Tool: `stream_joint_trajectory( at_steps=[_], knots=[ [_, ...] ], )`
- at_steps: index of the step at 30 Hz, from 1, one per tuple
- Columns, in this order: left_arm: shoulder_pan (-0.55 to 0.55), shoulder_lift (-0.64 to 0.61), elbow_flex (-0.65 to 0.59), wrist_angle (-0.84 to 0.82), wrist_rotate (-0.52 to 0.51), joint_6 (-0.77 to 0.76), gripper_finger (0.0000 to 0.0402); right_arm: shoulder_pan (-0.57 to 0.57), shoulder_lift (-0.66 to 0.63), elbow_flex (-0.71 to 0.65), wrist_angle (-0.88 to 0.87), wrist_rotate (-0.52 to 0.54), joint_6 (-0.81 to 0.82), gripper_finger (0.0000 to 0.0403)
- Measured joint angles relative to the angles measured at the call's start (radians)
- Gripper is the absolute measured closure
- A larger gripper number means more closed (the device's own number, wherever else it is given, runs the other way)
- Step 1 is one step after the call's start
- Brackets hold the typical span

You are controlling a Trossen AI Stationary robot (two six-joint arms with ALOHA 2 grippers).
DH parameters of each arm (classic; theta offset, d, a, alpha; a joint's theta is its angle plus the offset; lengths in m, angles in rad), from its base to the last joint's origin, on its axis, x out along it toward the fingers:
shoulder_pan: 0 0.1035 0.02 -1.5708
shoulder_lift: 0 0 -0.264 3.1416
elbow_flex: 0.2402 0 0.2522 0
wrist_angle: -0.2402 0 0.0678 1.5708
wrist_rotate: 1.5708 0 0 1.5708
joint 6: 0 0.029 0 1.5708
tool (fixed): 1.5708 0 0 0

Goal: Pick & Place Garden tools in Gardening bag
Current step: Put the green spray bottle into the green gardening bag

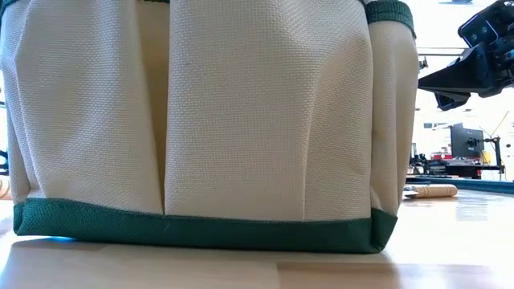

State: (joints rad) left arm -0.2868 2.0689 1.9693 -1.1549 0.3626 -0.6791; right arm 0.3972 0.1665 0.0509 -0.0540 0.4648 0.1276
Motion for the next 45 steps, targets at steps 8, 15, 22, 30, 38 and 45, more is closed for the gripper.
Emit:
stream_joint_trajectory(
  at_steps=[8, 15, 22, 30, 38, 45],
  knots=[
    [-0.003, 0.0, 0.087, 0.0, 0.015, -0.025, 0.0142, 0.0, 0.0, 0.0, 0.0, 0.0, 0.0, 0.04],
    [-0.063, -0.001, 0.281, 0.003, -0.019, -0.021, 0.0142, 0.0, 0.0, 0.0, -0.001, 0.0, 0.0, 0.04],
    [-0.195, -0.001, 0.335, -0.006, -0.129, -0.13, 0.0142, 0.0, 0.0, 0.0, -0.002, 0.0, 0.0, 0.04],
    [-0.338, 0.018, 0.334, -0.036, -0.423, -0.433, 0.0142, 0.0, 0.0, 0.0, -0.002, -0.001, 0.001, 0.04],
    [-0.467, 0.092, 0.334, -0.029, -0.552, -0.761, 0.0142, 0.0, 0.005, 0.0, 0.003, -0.002, -0.027, 0.04],
    [-0.47, 0.157, 0.334, -0.034, -0.643, -0.92, 0.0142, 0.0, 0.017, -0.002, 0.03, -0.004, -0.049, 0.04]
  ],
)
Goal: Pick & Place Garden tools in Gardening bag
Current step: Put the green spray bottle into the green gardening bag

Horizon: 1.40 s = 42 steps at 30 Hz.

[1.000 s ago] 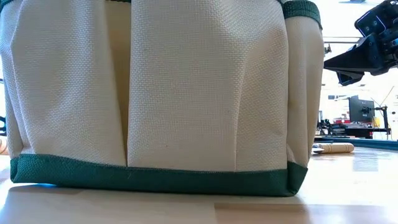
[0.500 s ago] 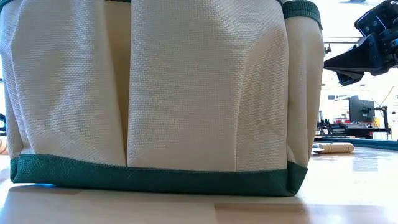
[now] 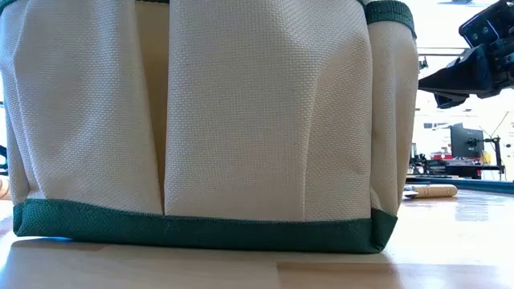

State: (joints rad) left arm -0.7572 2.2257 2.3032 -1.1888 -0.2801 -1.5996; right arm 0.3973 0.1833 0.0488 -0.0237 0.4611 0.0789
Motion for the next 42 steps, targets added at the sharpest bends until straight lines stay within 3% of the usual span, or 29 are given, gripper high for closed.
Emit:
stream_joint_trajectory(
  at_steps=[4, 14, 27, 42],
  knots=[
    [0.013, 0.02, -0.001, -0.02, -0.048, -0.034, 0.0142, 0.0, 0.004, 0.0, 0.001, -0.003, 0.015, 0.04],
    [0.031, 0.032, -0.001, -0.116, -0.054, -0.122, 0.0142, 0.0, 0.004, 0.0, 0.003, -0.124, 0.023, 0.04],
    [0.083, 0.032, -0.001, -0.271, -0.065, -0.132, 0.0142, 0.0, 0.005, 0.002, 0.004, -0.124, 0.003, 0.04],
    [0.155, 0.032, -0.001, -0.28, -0.092, -0.08, 0.0142, 0.0, 0.005, 0.003, 0.004, -0.124, 0.003, 0.04]
  ],
)
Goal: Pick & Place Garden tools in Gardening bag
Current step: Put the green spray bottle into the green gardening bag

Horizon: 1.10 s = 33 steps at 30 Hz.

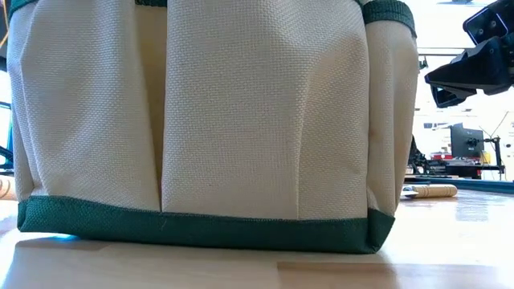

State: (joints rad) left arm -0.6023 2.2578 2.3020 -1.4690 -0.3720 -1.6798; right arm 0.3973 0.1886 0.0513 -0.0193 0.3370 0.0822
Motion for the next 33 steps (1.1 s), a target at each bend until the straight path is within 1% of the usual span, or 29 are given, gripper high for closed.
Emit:
stream_joint_trajectory(
  at_steps=[7, 13, 18, 23, 30, 33],
  knots=[
    [0.029, 0.0, 0.0, 0.0, -0.003, 0.011, 0.0142, 0.0, 0.0, 0.0, 0.0, 0.0, 0.0, 0.04],
    [0.026, 0.0, 0.0, 0.0, -0.031, 0.023, 0.0142, 0.0, 0.0, 0.0, 0.0, 0.0, 0.0, 0.04],
    [0.027, 0.0, 0.0, 0.0, -0.033, 0.029, 0.0142, 0.0, 0.0, 0.0, 0.0, 0.0, -0.005, 0.04],
    [0.027, 0.0, 0.0, 0.0, -0.062, 0.034, 0.0142, 0.0, 0.0, 0.0, 0.0, 0.0, -0.007, 0.04],
    [0.027, 0.0, 0.0, 0.018, -0.044, 0.034, 0.0142, 0.0, 0.0, 0.0, 0.0, 0.0, -0.007, 0.04],
    [0.026, 0.0, 0.0, 0.042, 0.014, 0.034, 0.0142, 0.0, 0.0, 0.0, 0.0, 0.0, -0.007, 0.04]
  ],
)
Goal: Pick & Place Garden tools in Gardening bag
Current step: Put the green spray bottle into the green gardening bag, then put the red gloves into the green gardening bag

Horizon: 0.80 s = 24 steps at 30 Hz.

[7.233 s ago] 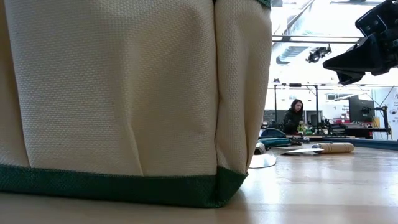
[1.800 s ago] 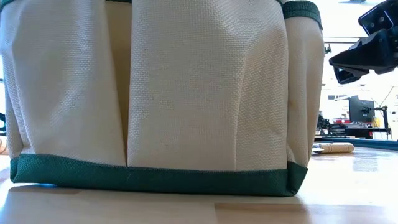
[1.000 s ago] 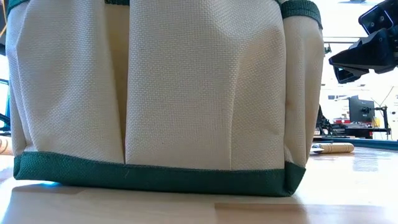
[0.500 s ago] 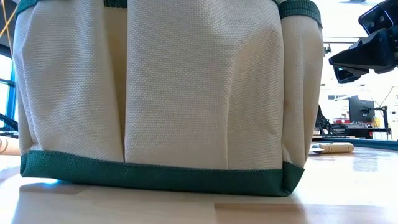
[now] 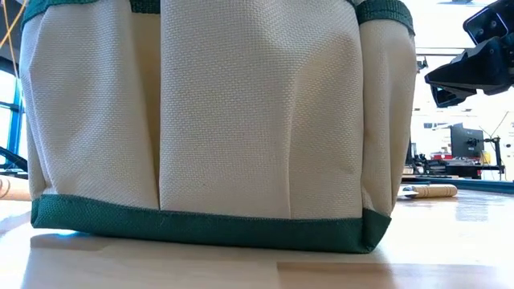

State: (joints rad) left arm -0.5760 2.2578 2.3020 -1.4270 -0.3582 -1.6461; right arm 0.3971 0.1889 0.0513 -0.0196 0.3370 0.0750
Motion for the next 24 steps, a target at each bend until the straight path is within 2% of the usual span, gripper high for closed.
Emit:
stream_joint_trajectory(
  at_steps=[4, 9, 14, 24],
  knots=[
    [-0.006, 0.0, 0.0, 0.037, 0.063, 0.0, 0.0142, 0.0, 0.0, 0.0, 0.0, 0.0, 0.003, 0.04],
    [-0.015, 0.0, 0.0, 0.061, 0.069, -0.02, 0.0142, 0.0, 0.0, 0.0, 0.0, 0.0, 0.003, 0.04],
    [-0.028, 0.0, 0.0, 0.078, 0.134, -0.035, 0.0142, 0.0, 0.0, 0.0, -0.007, 0.0, 0.007, 0.04],
    [-0.054, 0.0, 0.0, 0.206, 0.14, -0.004, 0.0142, 0.0, 0.0, 0.0, -0.017, -0.001, 0.008, 0.04]
  ],
)
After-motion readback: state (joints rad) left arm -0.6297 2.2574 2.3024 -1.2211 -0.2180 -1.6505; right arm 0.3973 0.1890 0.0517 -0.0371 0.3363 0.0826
